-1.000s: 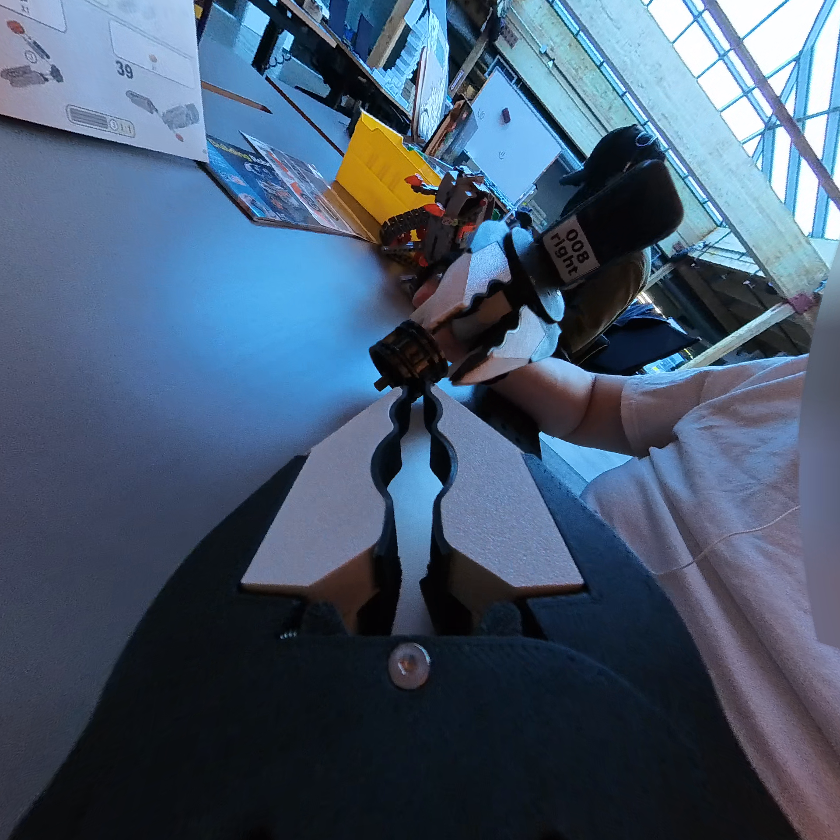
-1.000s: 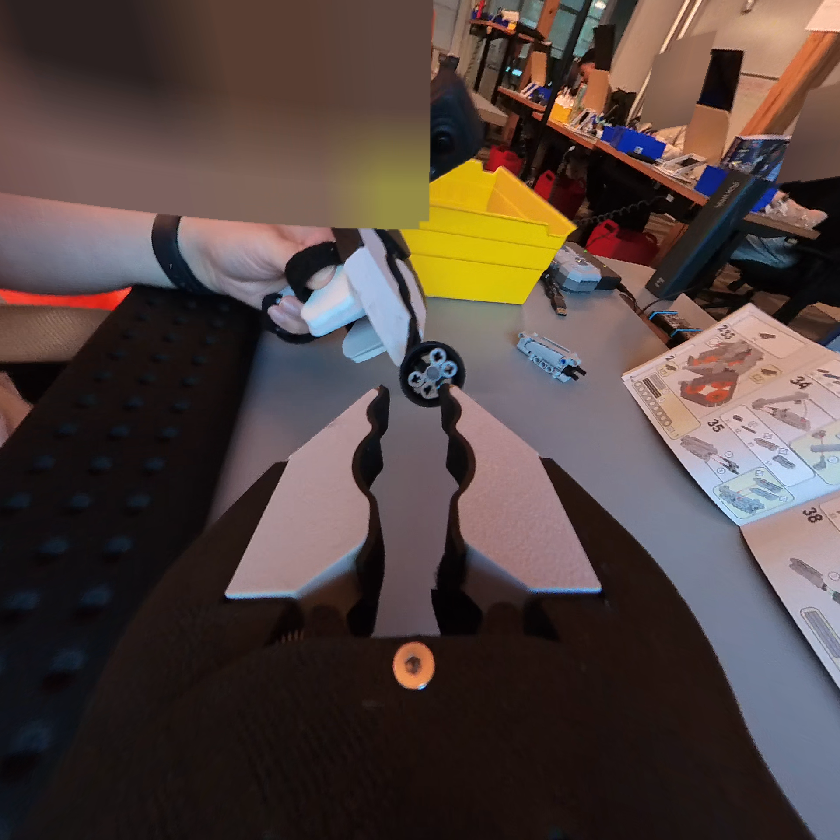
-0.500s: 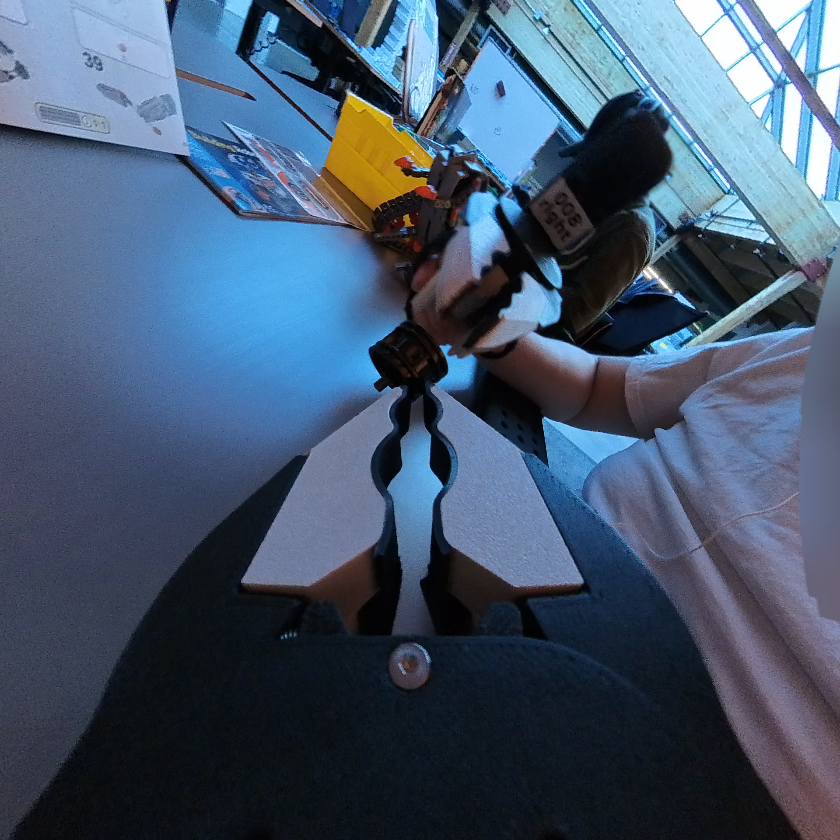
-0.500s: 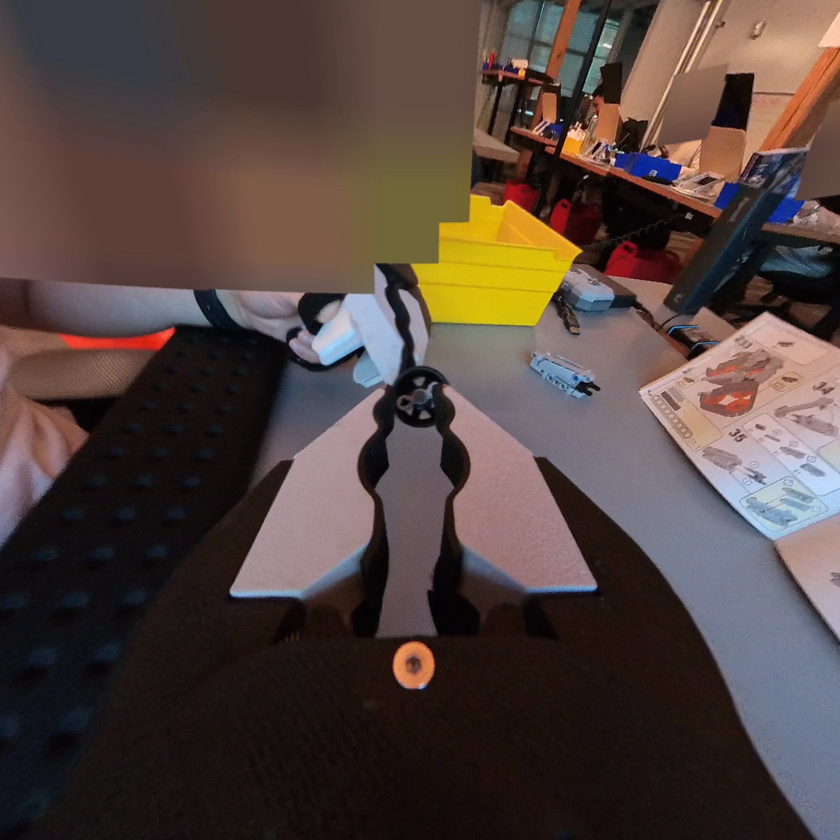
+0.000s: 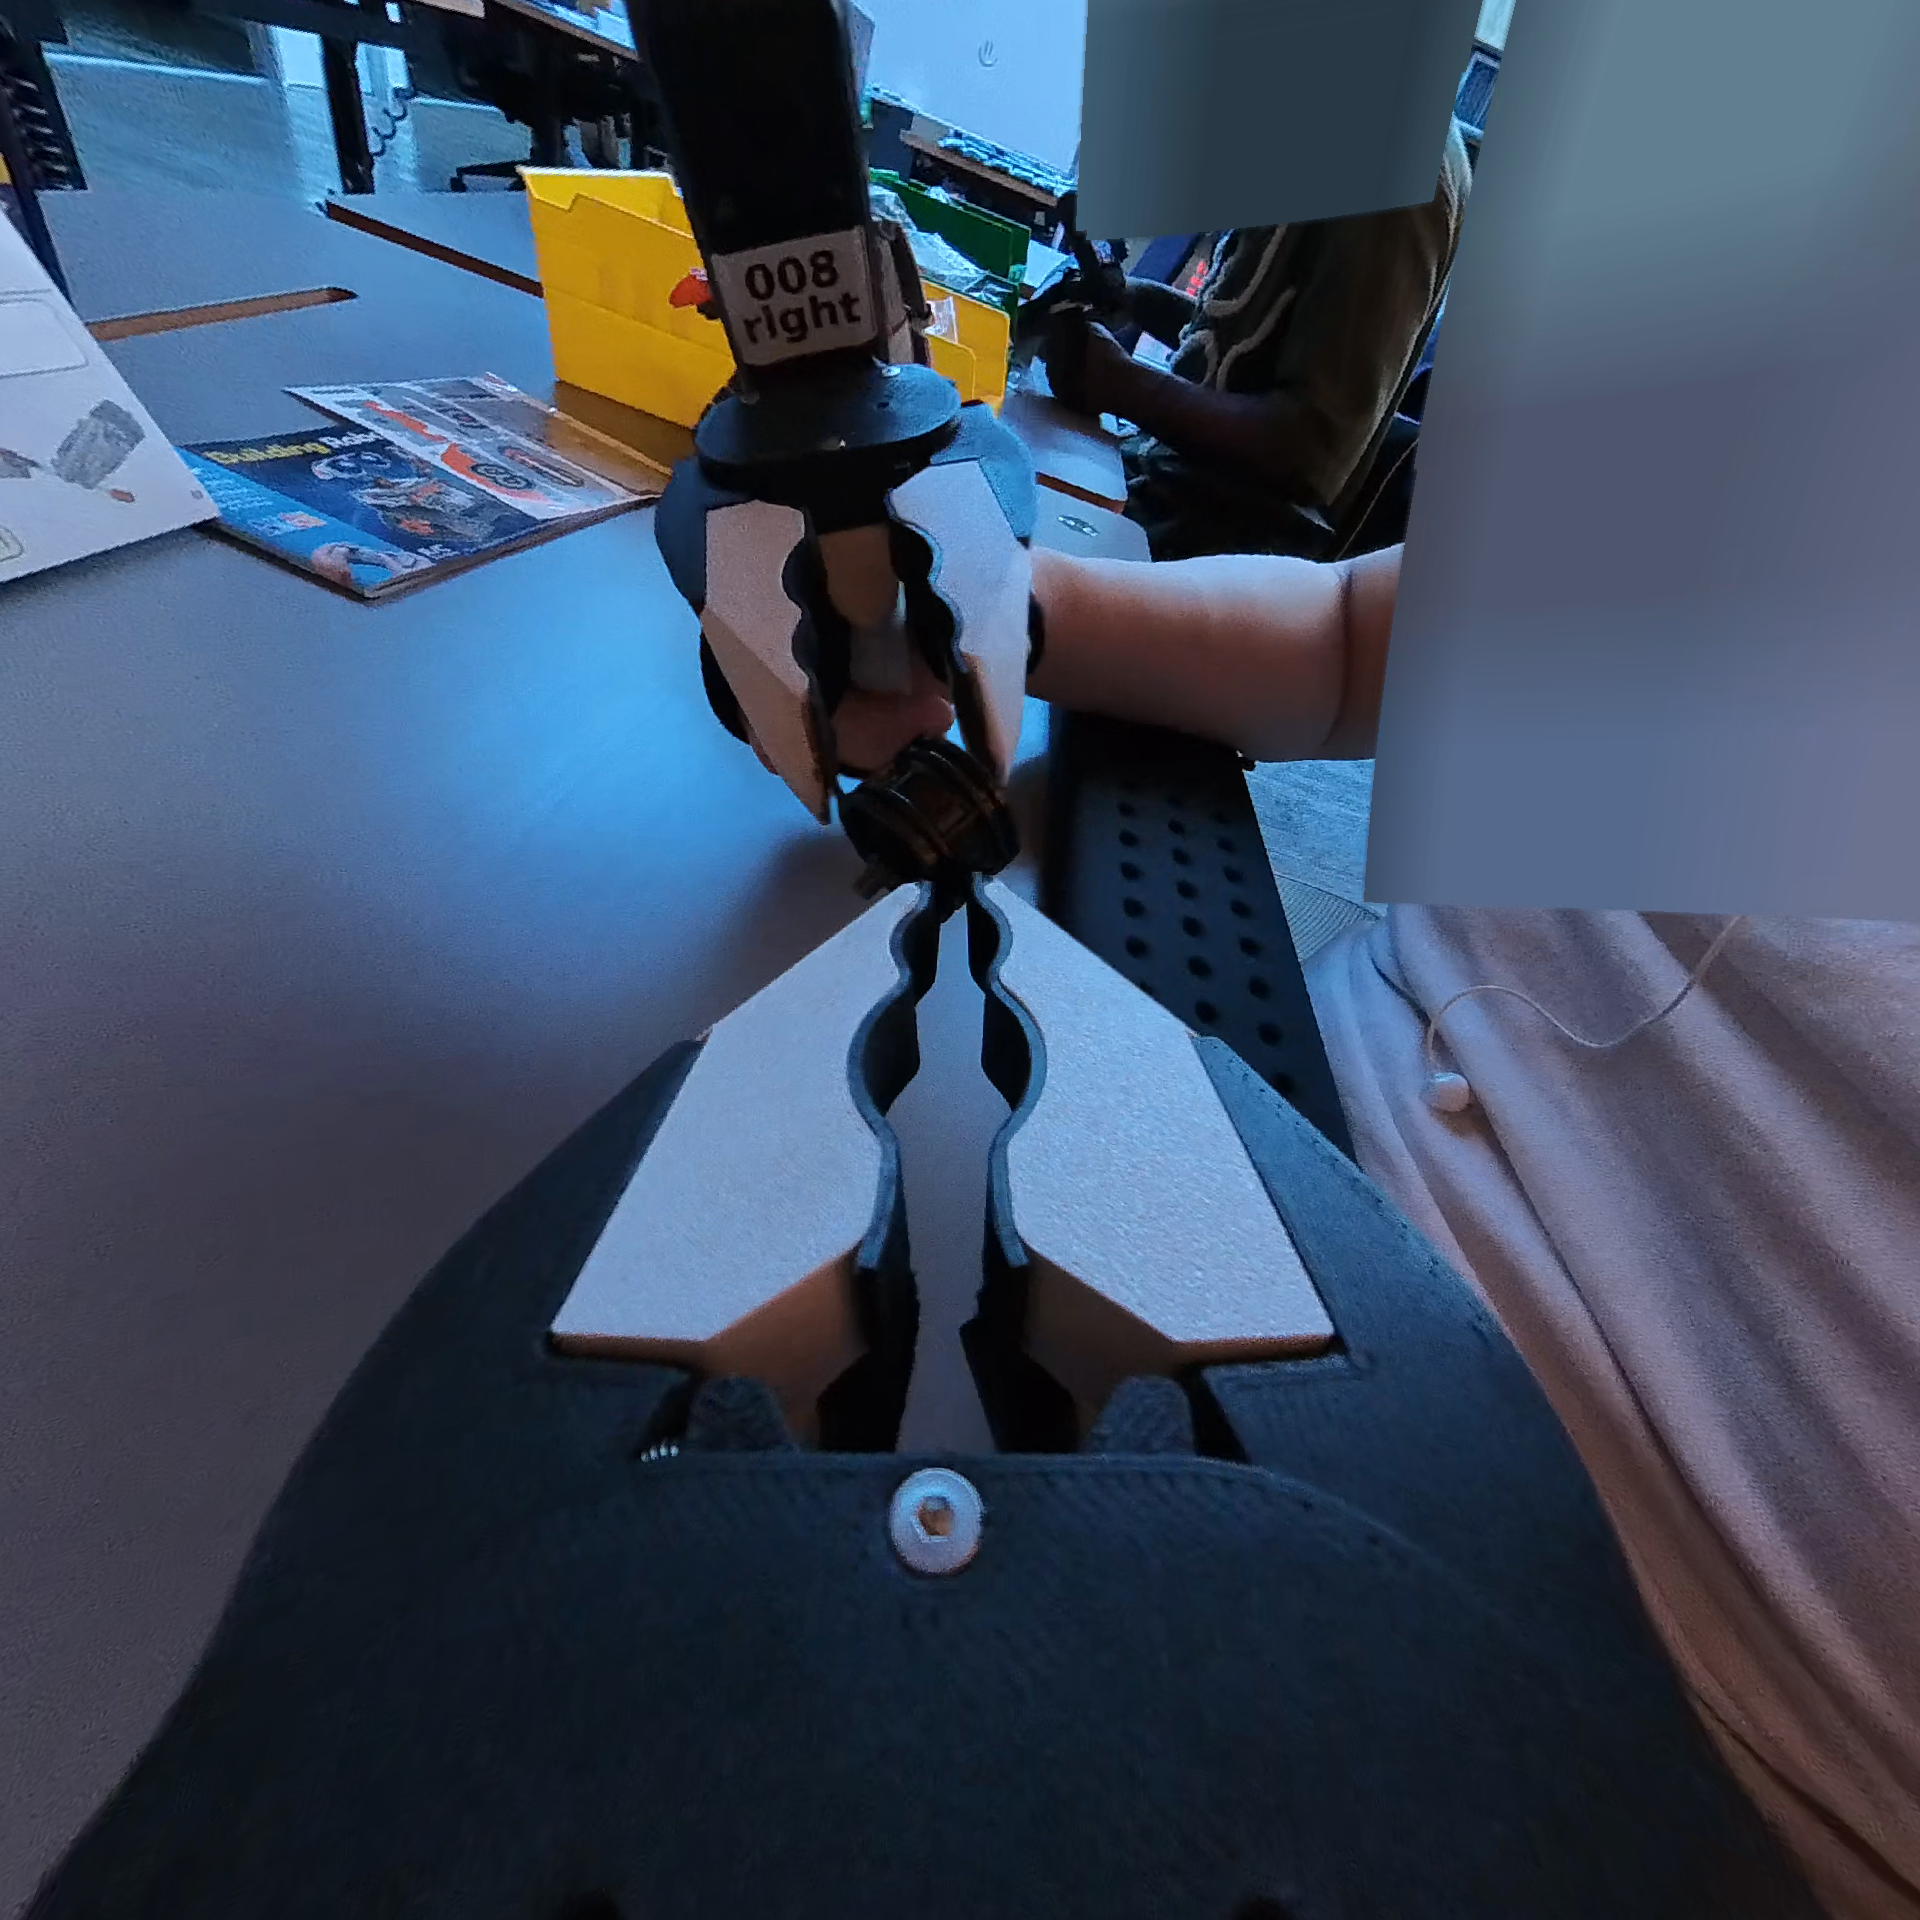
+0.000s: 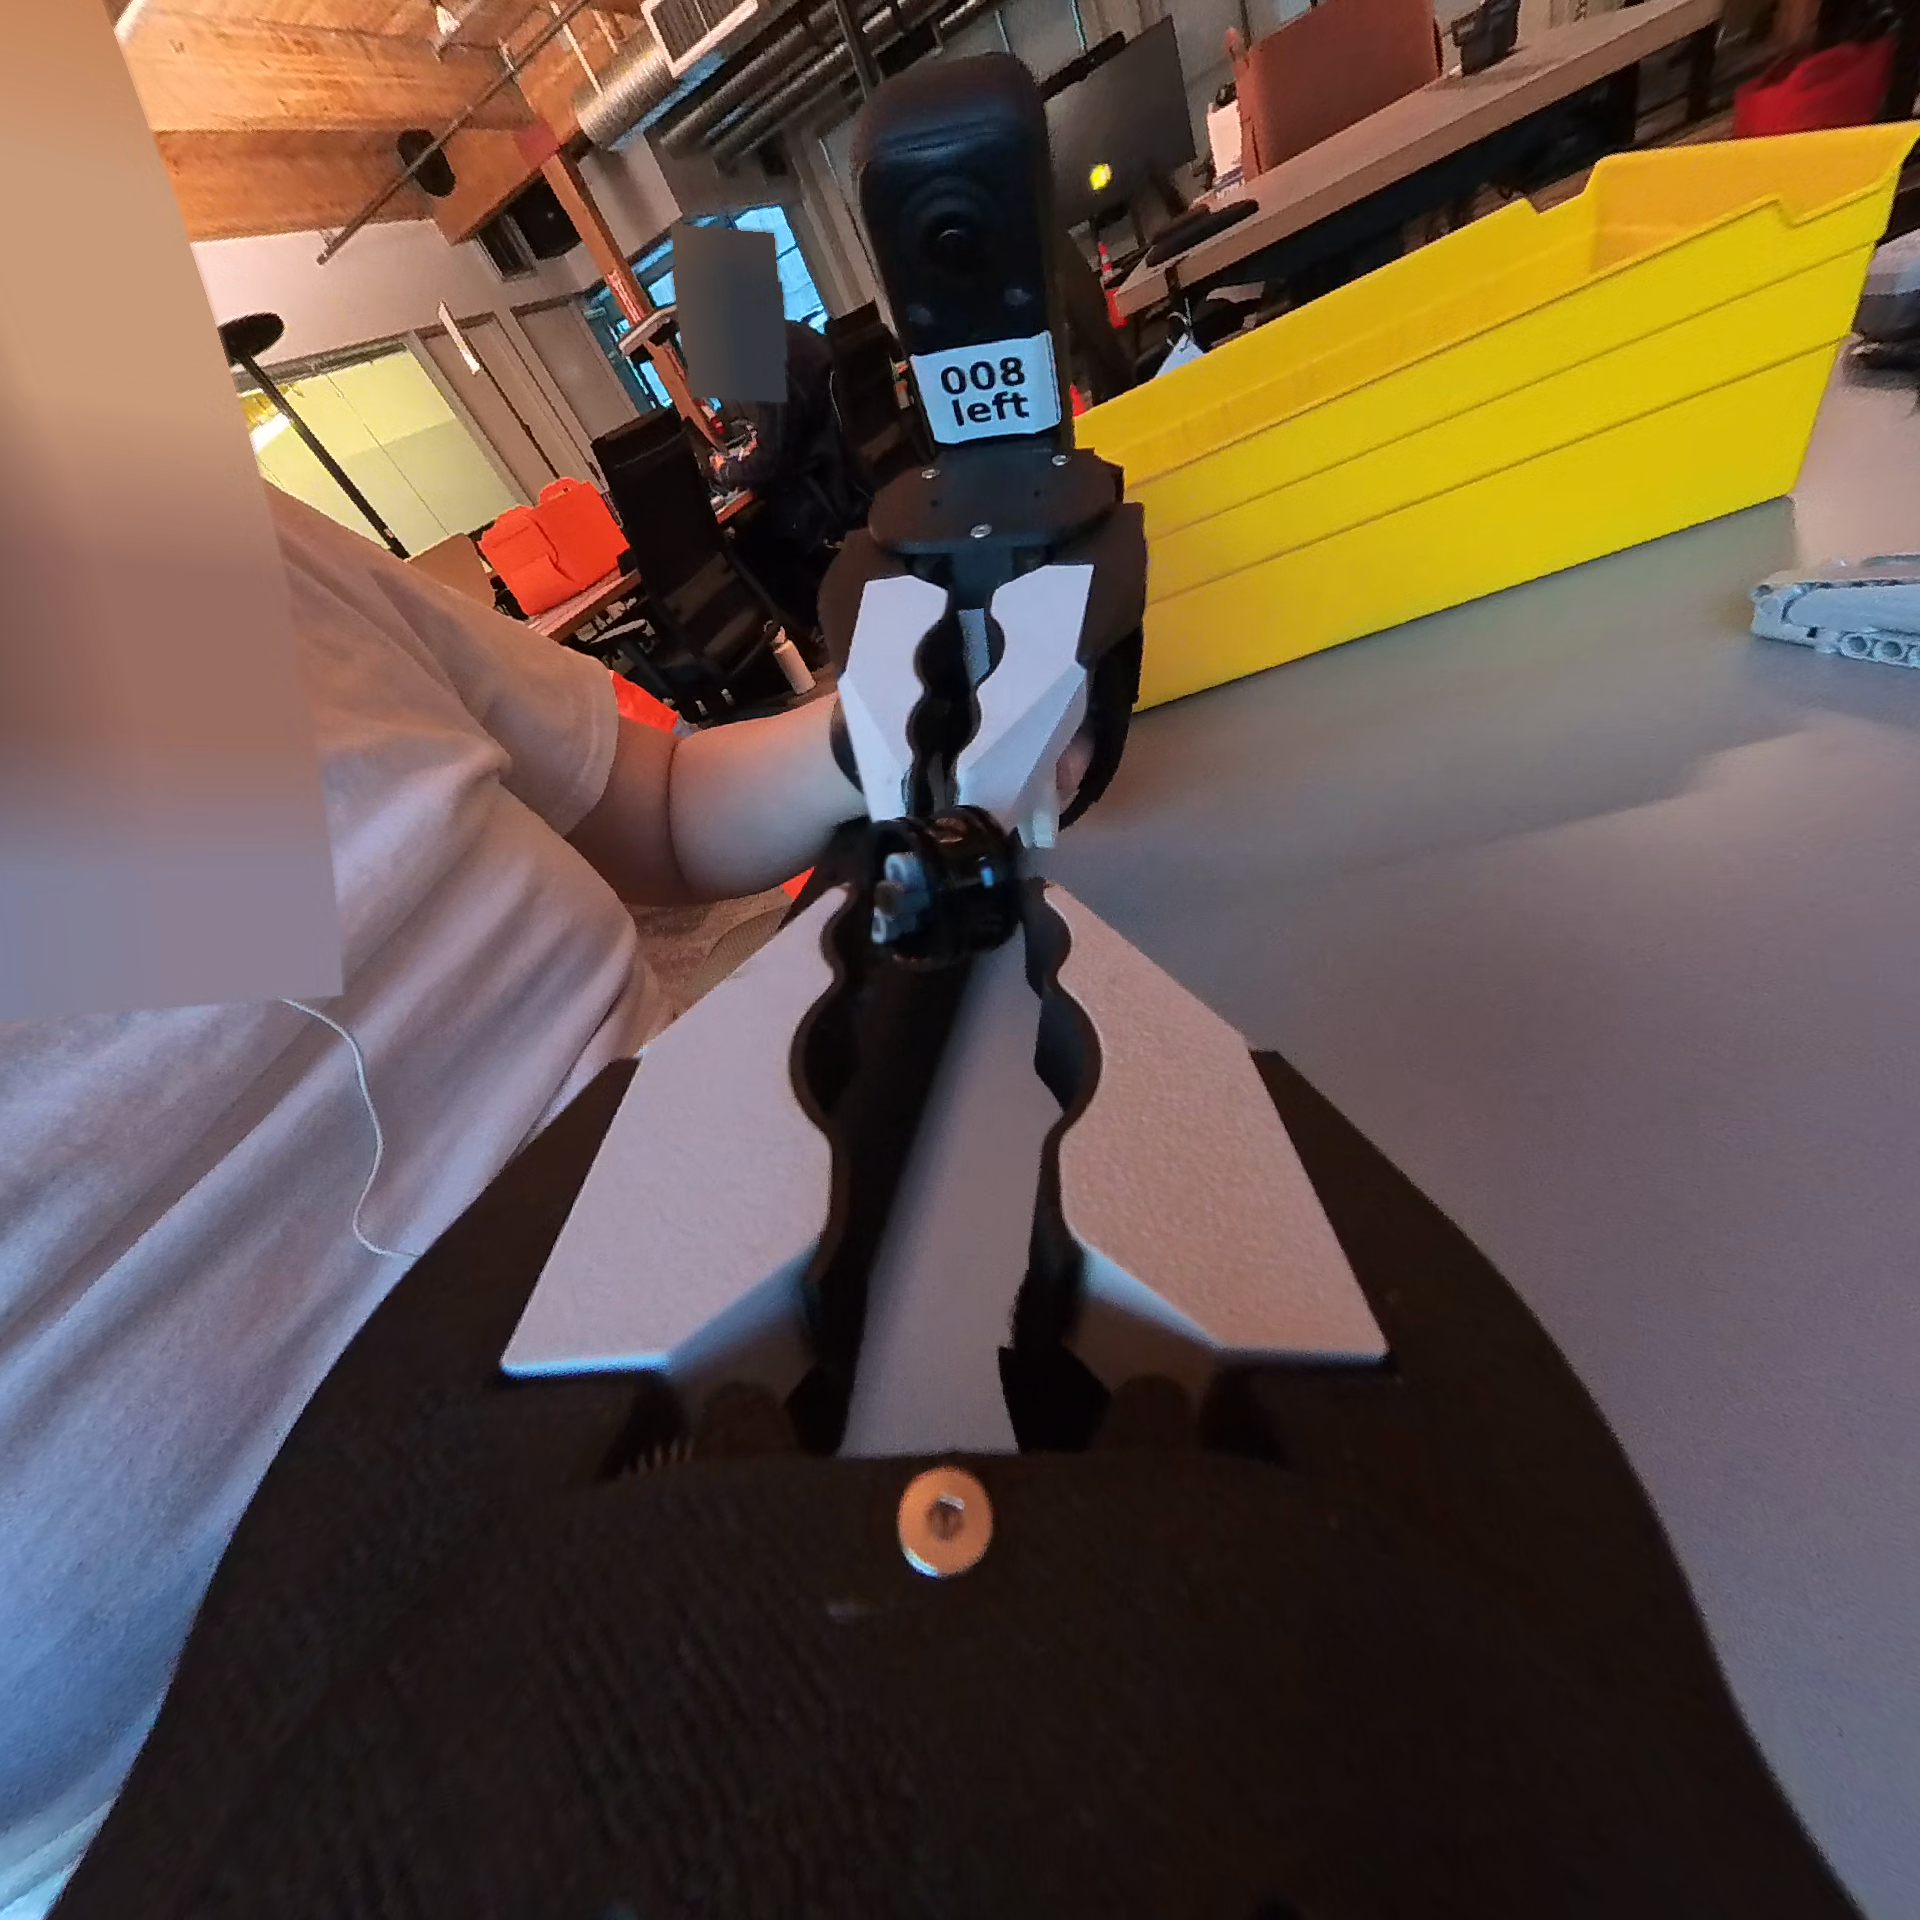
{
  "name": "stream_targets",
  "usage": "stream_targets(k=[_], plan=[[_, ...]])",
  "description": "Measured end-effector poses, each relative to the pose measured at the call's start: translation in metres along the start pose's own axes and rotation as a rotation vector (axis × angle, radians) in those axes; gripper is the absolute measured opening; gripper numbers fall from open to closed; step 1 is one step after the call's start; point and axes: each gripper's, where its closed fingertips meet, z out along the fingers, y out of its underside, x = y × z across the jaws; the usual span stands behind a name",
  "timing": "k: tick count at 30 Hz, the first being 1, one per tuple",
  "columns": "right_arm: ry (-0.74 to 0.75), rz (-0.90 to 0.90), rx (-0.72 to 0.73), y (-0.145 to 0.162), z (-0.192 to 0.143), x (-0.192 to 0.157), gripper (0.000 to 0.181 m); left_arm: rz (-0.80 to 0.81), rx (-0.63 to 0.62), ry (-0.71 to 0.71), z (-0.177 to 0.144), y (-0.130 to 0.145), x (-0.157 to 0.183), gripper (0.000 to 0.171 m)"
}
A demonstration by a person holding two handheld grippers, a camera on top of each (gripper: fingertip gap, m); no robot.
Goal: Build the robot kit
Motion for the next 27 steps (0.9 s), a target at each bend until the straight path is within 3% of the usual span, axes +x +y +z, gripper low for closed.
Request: stream_targets(k=[13, 20, 23, 25, 27], plan=[[-0.070, 0.019, 0.017, 0.000, 0.005, -0.010, 0.032, 0.037, 0.019, 0.073, 0.001, -0.003, 0.015, 0.002], [-0.097, 0.005, 0.000, 0.001, 0.004, -0.015, 0.025, 0.040, 0.009, 0.110, 0.003, 0.000, 0.021, 0.002], [-0.016, -0.048, -0.079, 0.014, 0.000, 0.000, 0.027, 0.072, -0.049, 0.017, 0.004, 0.008, 0.006, 0.002], [0.073, -0.058, -0.157, 0.028, -0.006, 0.019, 0.043, 0.151, -0.154, -0.147, 0.002, 0.022, -0.019, 0.003], [0.136, -0.055, -0.176, 0.033, -0.011, 0.034, 0.044, 0.285, -0.267, -0.307, -0.003, 0.033, -0.039, 0.003]])
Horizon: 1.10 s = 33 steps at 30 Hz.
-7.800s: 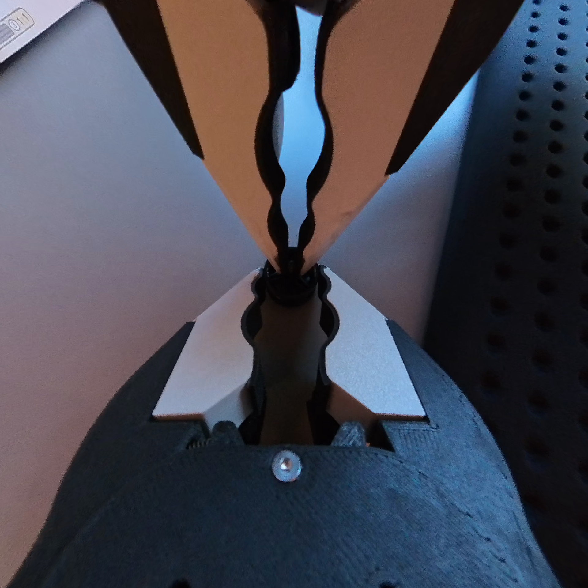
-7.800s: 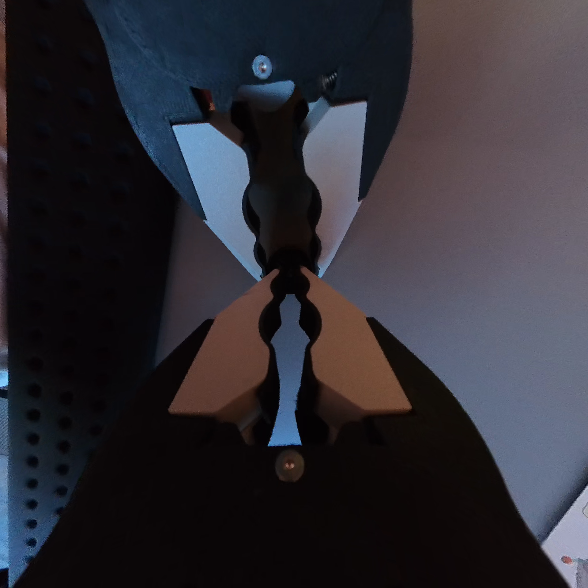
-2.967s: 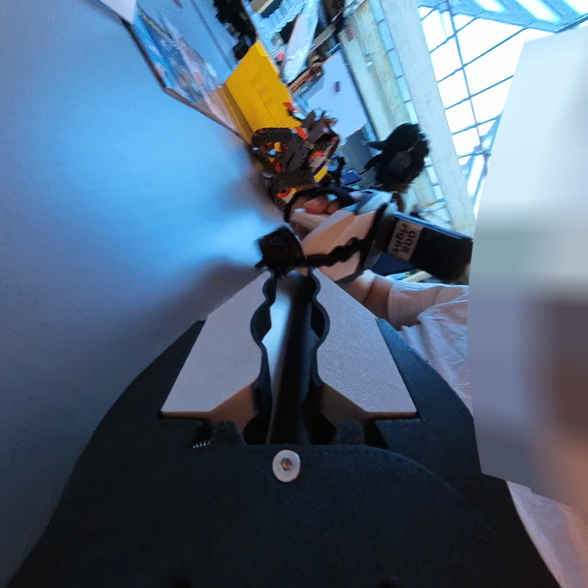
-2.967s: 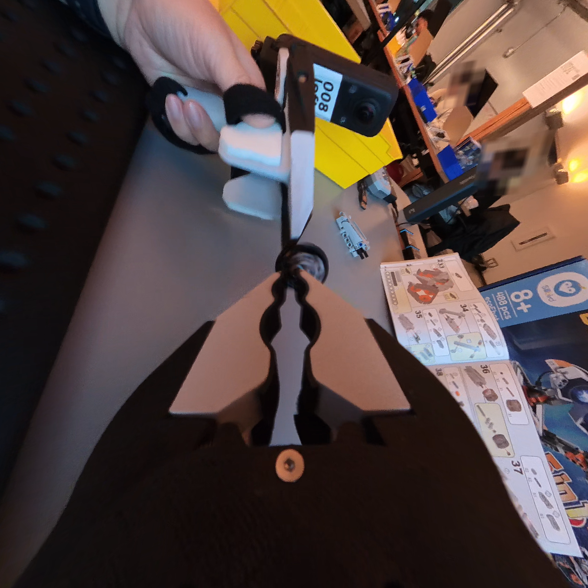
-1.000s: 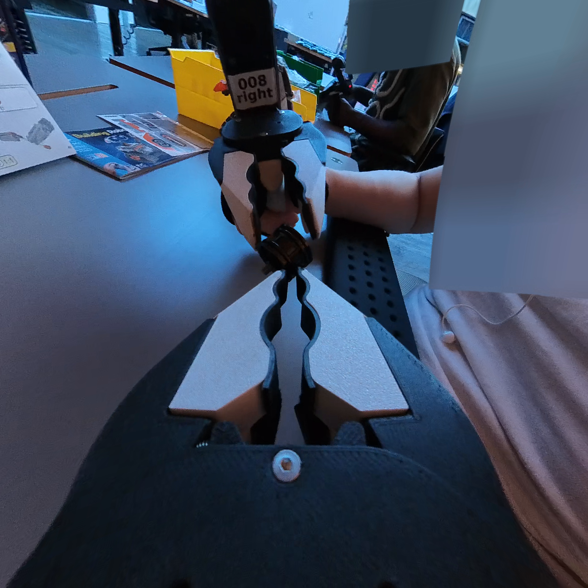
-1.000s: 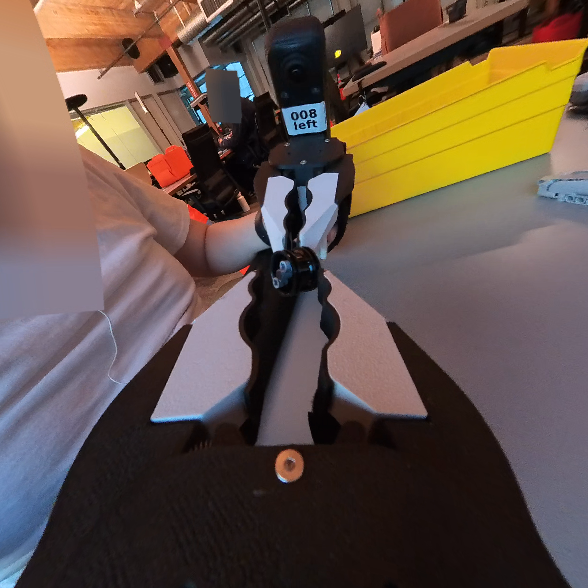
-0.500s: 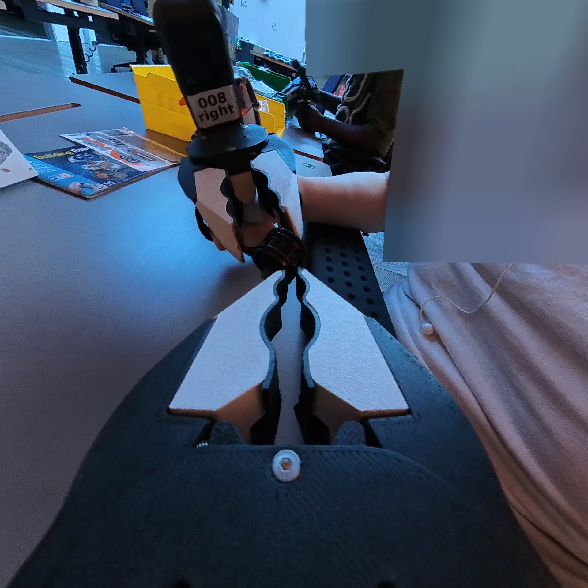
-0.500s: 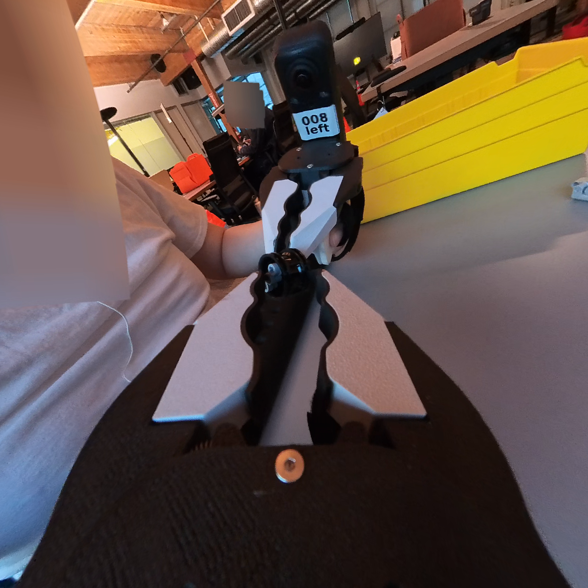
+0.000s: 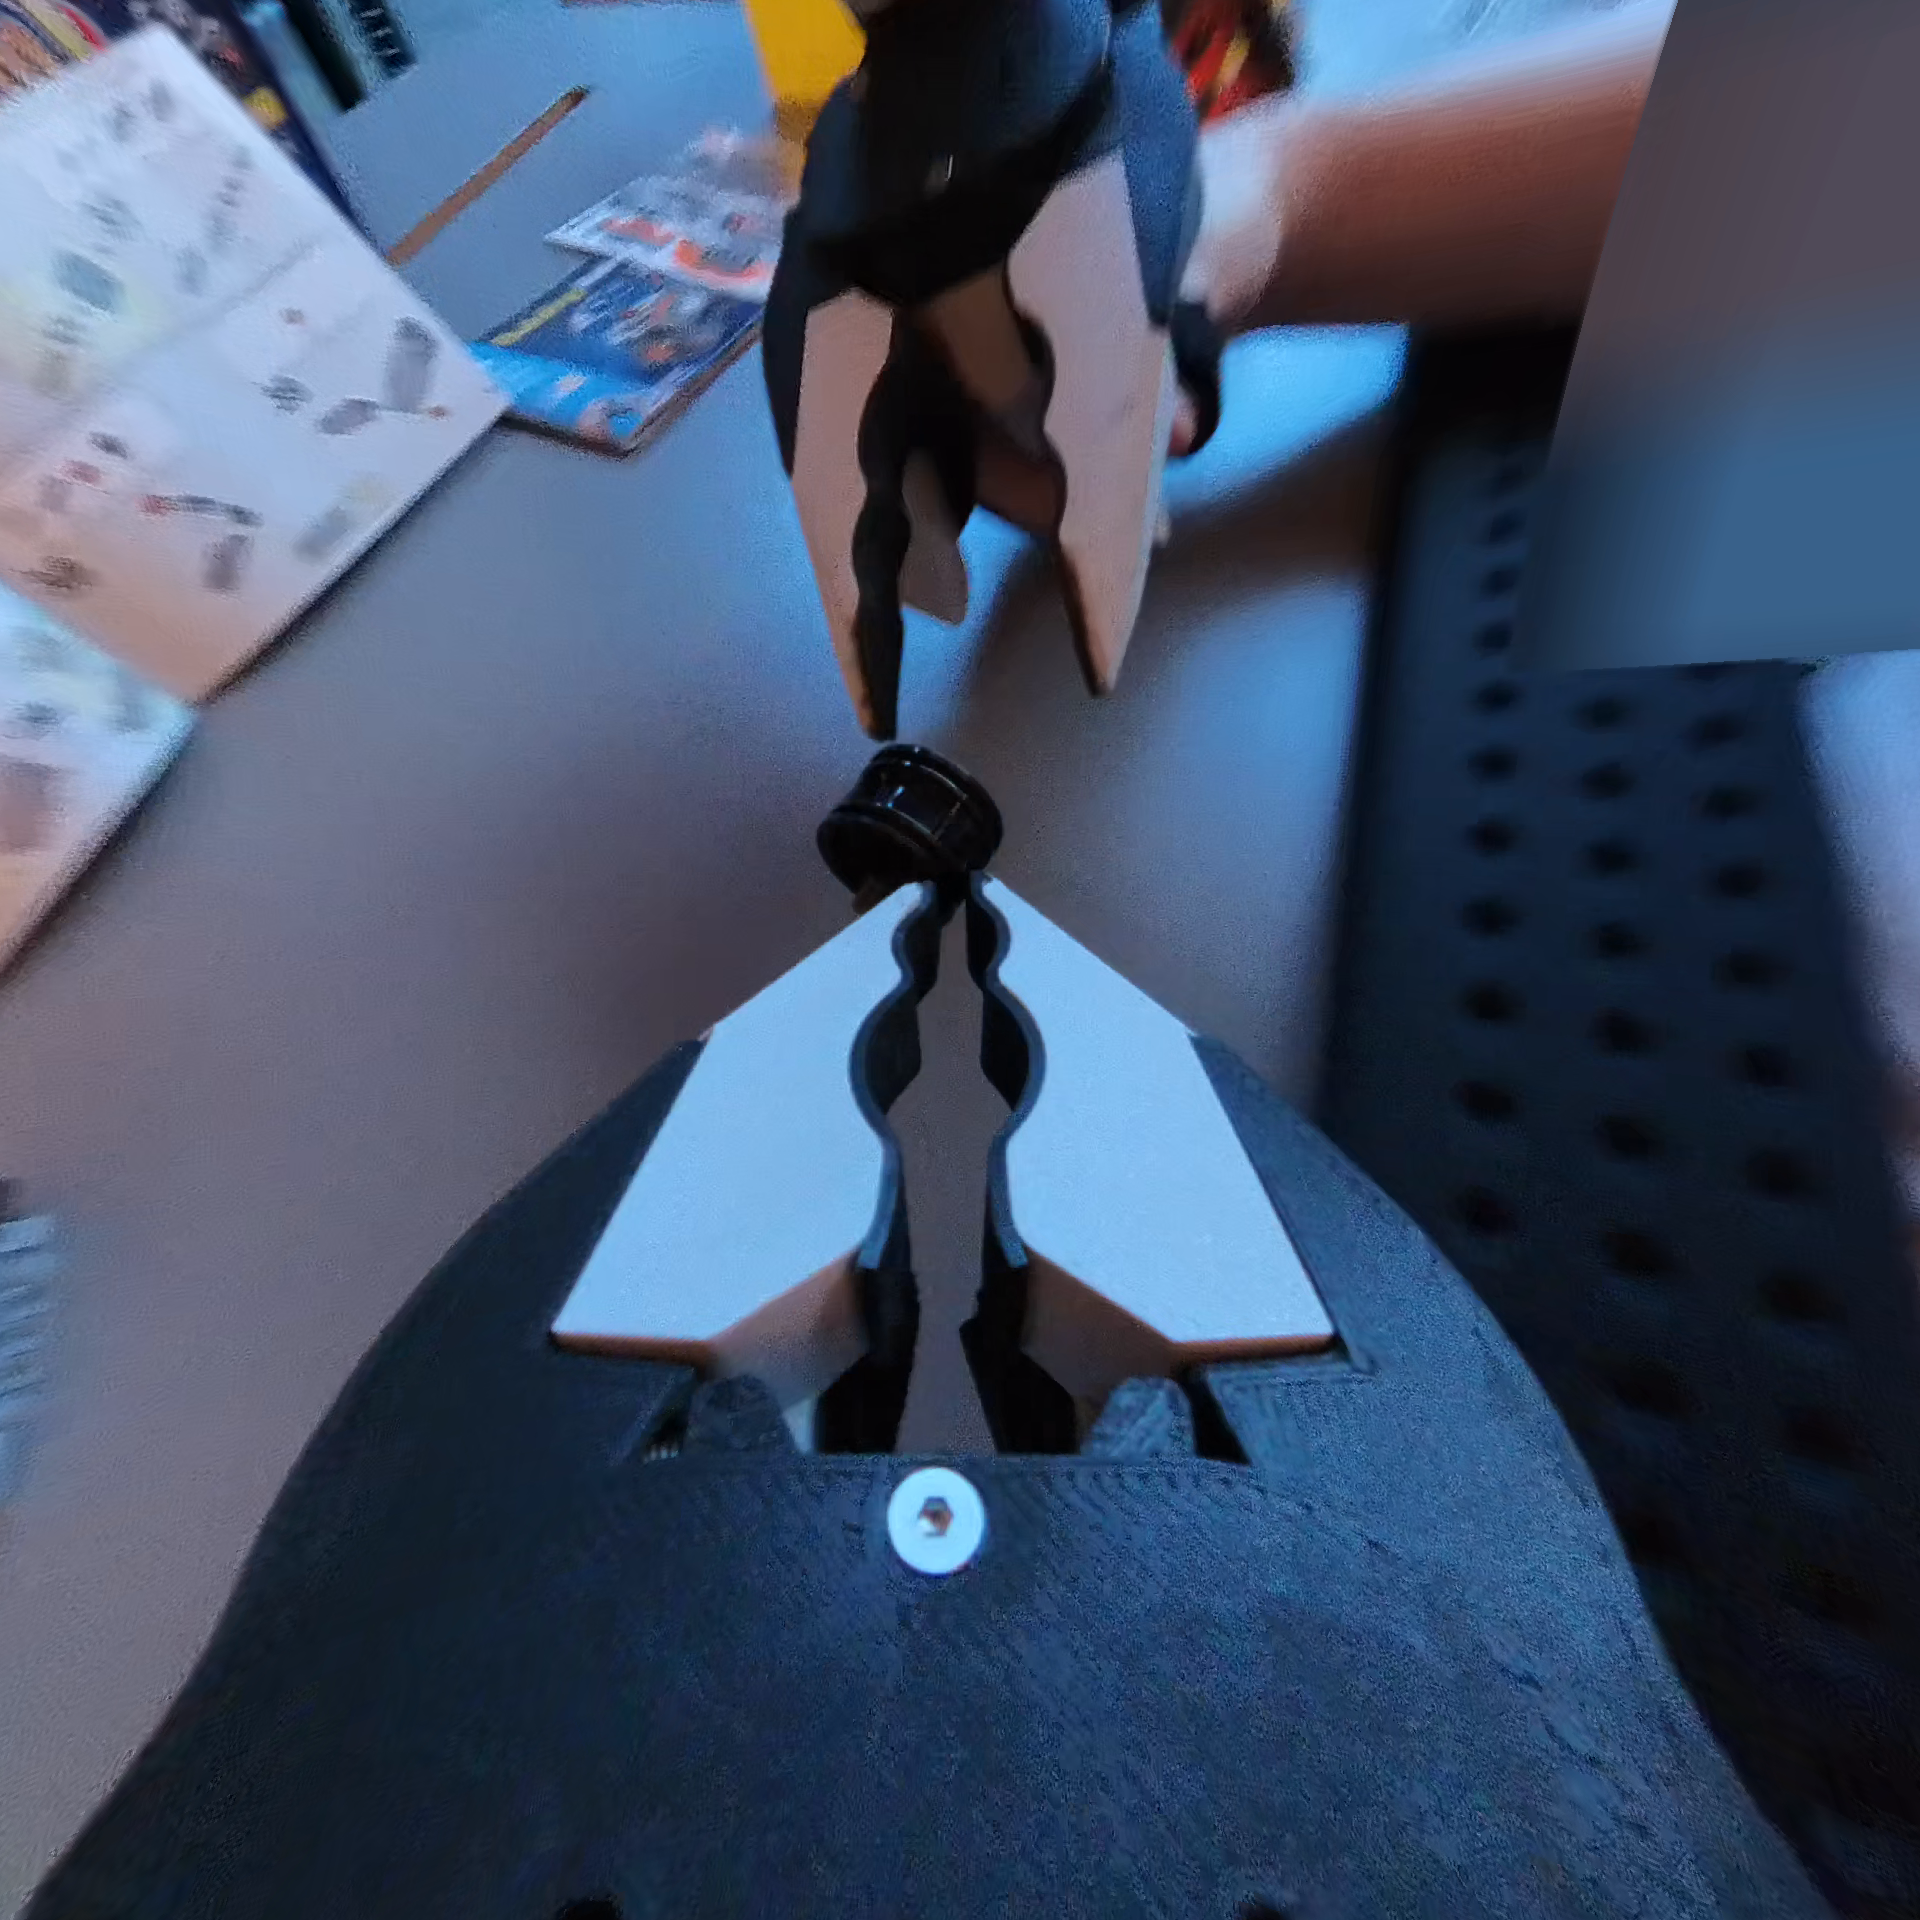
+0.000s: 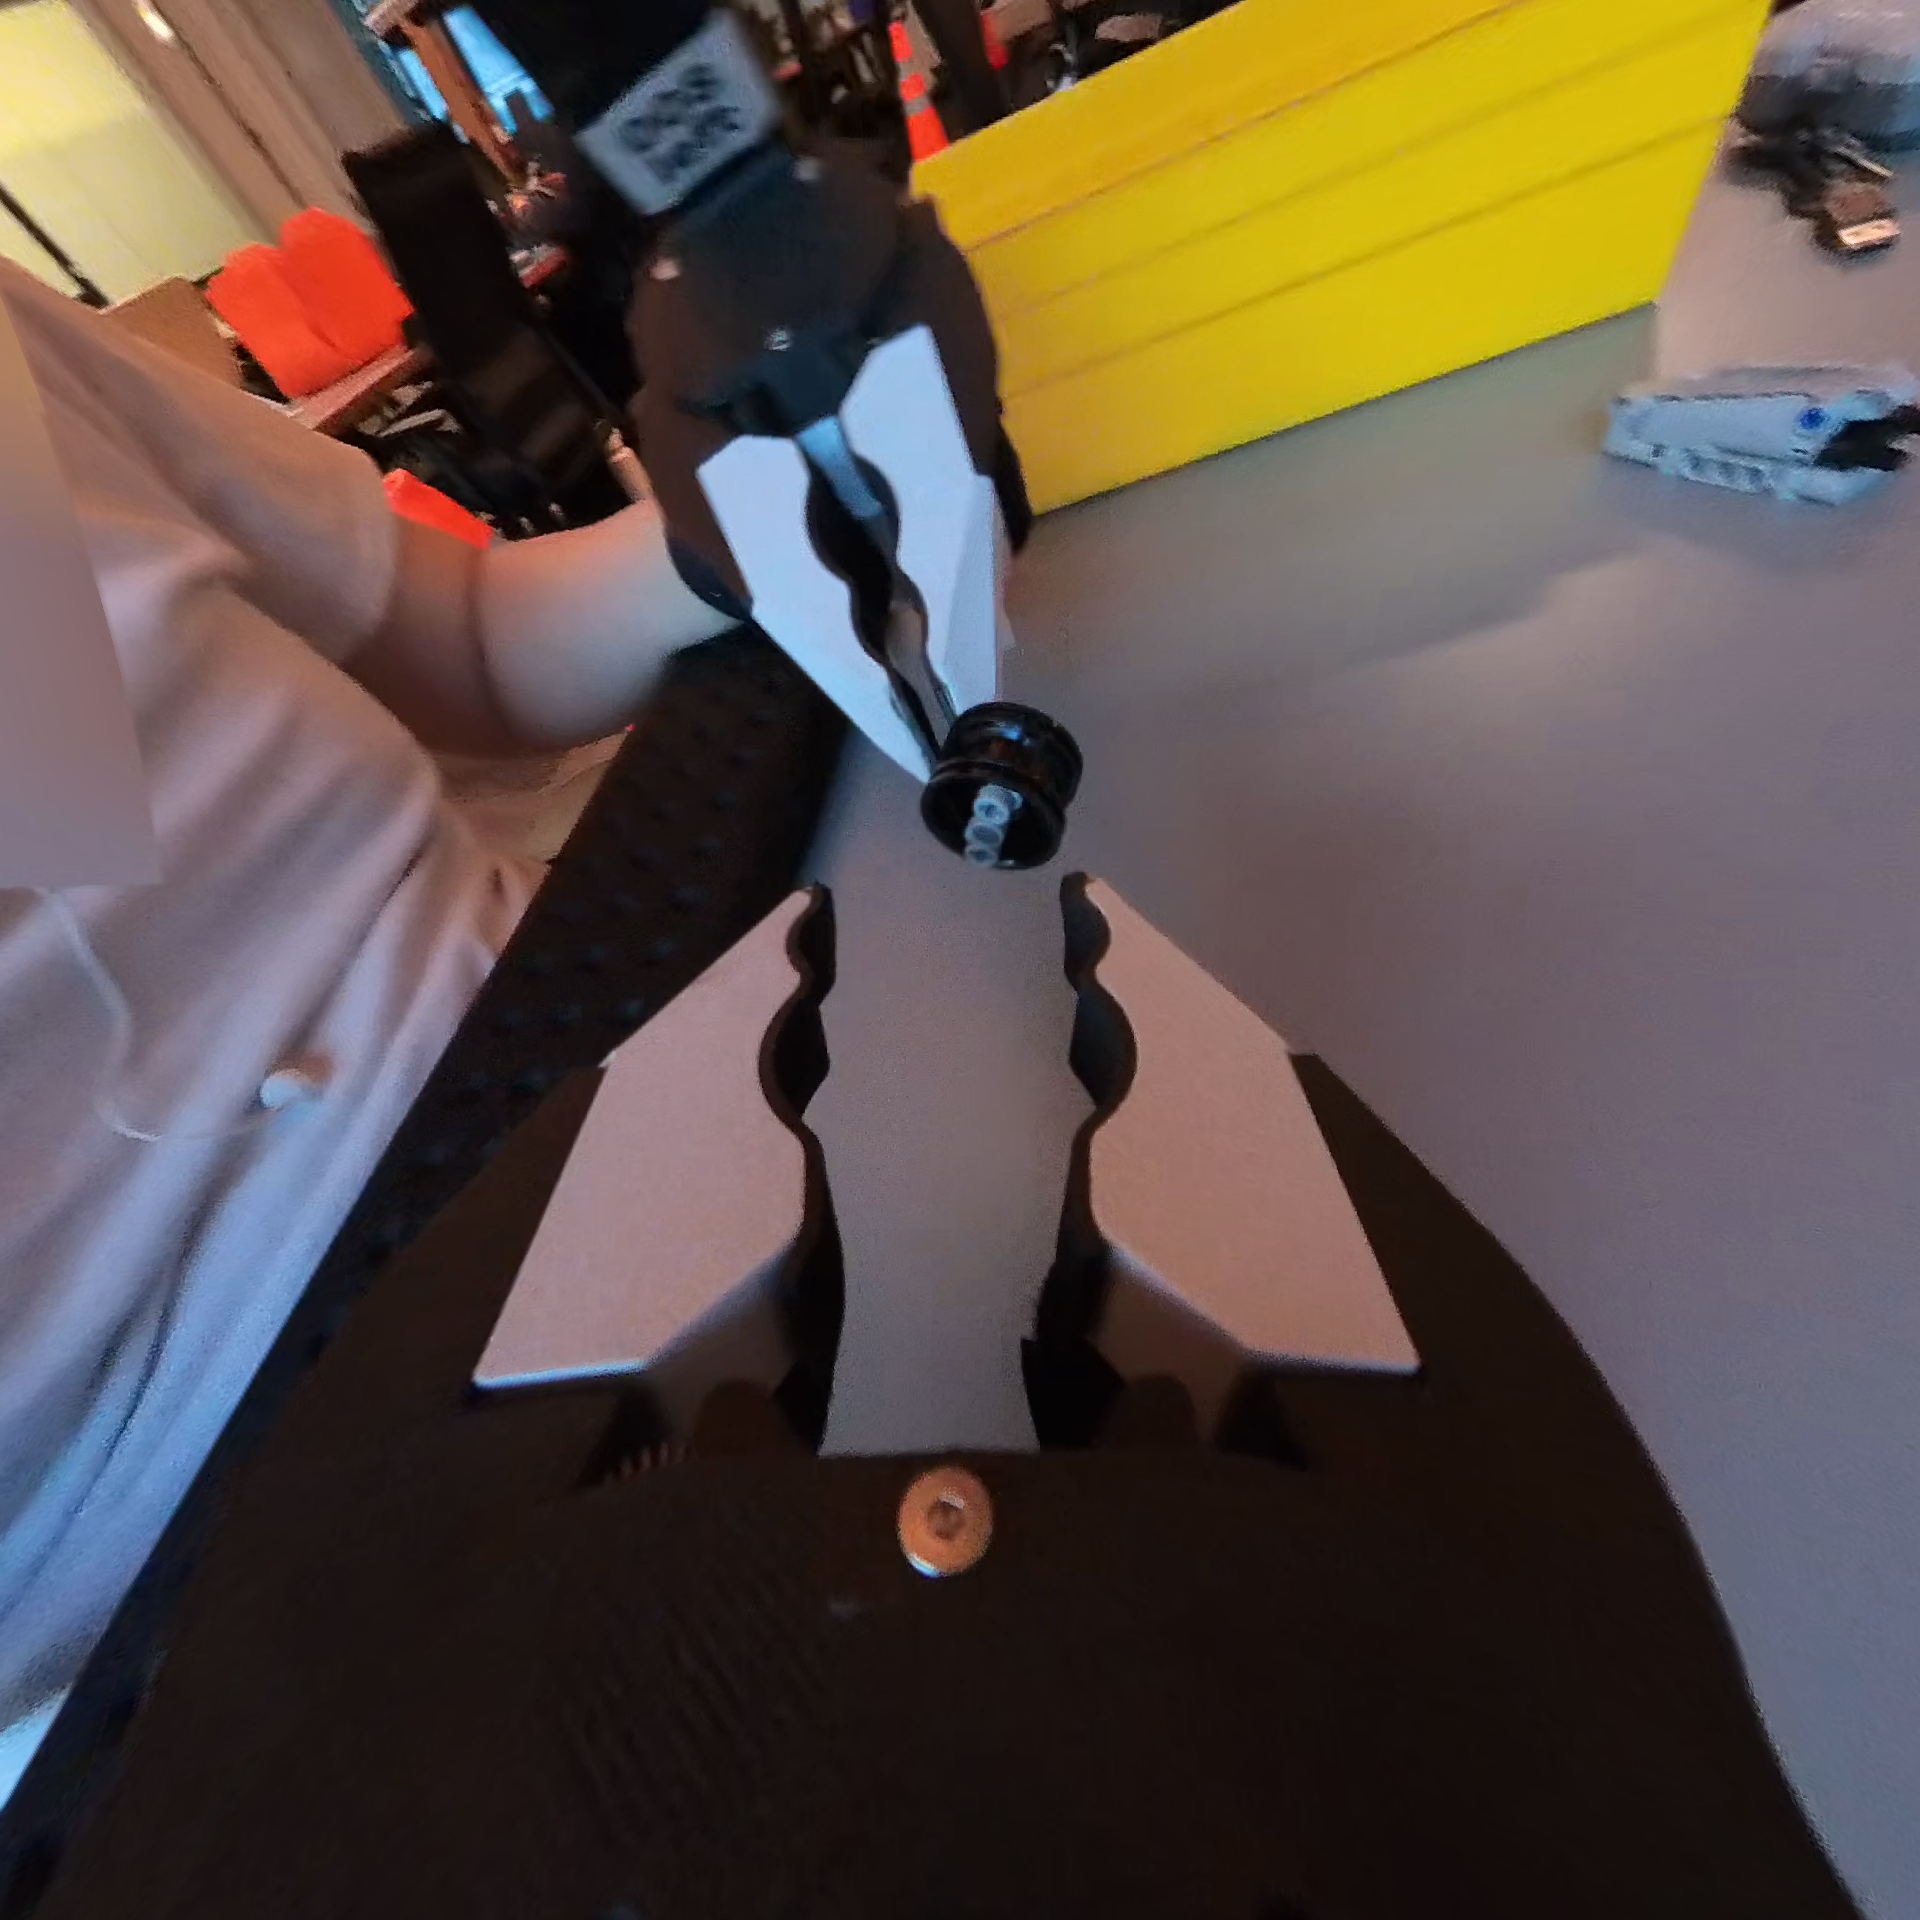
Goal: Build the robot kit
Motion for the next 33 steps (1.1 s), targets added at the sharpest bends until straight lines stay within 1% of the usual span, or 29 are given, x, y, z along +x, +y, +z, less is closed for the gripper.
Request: stream_targets(k=[2, 4, 6, 7, 10, 13, 14, 16, 19, 22, 23, 25, 27, 30, 31, 33], plan=[[0.030, 0.012, 0.022, -0.003, 0.002, 0.007, 0.043, 0.185, -0.121, -0.137, 0.003, 0.011, -0.010, 0.002], [0.077, 0.011, 0.027, -0.005, 0.008, 0.014, 0.041, 0.388, -0.281, -0.249, 0.006, 0.026, -0.020, 0.003], [0.136, -0.009, 0.006, -0.004, 0.014, 0.021, 0.039, 0.505, -0.437, -0.269, 0.011, 0.043, -0.024, 0.003], [0.177, -0.021, -0.003, -0.004, 0.017, 0.026, 0.037, 0.543, -0.471, -0.278, 0.014, 0.045, -0.025, 0.003], [0.249, -0.038, -0.038, -0.001, 0.023, 0.037, 0.036, 0.673, -0.513, -0.310, 0.018, 0.042, -0.026, 0.003], [0.230, -0.075, -0.073, 0.002, 0.027, 0.033, 0.028, 0.778, -0.557, -0.360, 0.021, 0.041, -0.031, 0.003], [0.247, -0.087, -0.095, 0.006, 0.026, 0.036, 0.026, 0.804, -0.568, -0.375, 0.022, 0.041, -0.032, 0.003], [0.263, -0.114, -0.131, 0.010, 0.024, 0.039, 0.018, 0.822, -0.569, -0.390, 0.023, 0.040, -0.033, 0.003], [0.284, -0.124, -0.175, 0.017, 0.018, 0.044, 0.008, 0.748, -0.511, -0.383, 0.025, 0.035, -0.030, 0.003], [0.273, -0.119, -0.192, 0.021, 0.016, 0.042, 0.010, 0.626, -0.461, -0.363, 0.022, 0.033, -0.030, 0.007], [0.273, -0.122, -0.177, 0.019, 0.015, 0.041, 0.012, 0.577, -0.445, -0.360, 0.020, 0.034, -0.031, 0.012], [0.281, -0.116, -0.144, 0.012, 0.012, 0.041, 0.013, 0.451, -0.392, -0.342, 0.015, 0.033, -0.032, 0.027], [0.289, -0.117, -0.127, 0.007, 0.011, 0.042, 0.013, 0.324, -0.316, -0.311, 0.008, 0.029, -0.031, 0.035], [0.307, -0.167, -0.221, 0.008, 0.013, 0.044, 0.011, 0.117, -0.185, -0.241, -0.001, 0.021, -0.031, 0.039], [0.305, -0.204, -0.258, 0.006, 0.015, 0.042, 0.012, 0.035, -0.158, -0.217, -0.002, 0.021, -0.033, 0.042], [0.283, -0.282, -0.348, 0.002, 0.019, 0.037, 0.013, -0.102, -0.141, -0.173, -0.001, 0.023, -0.034, 0.047]])
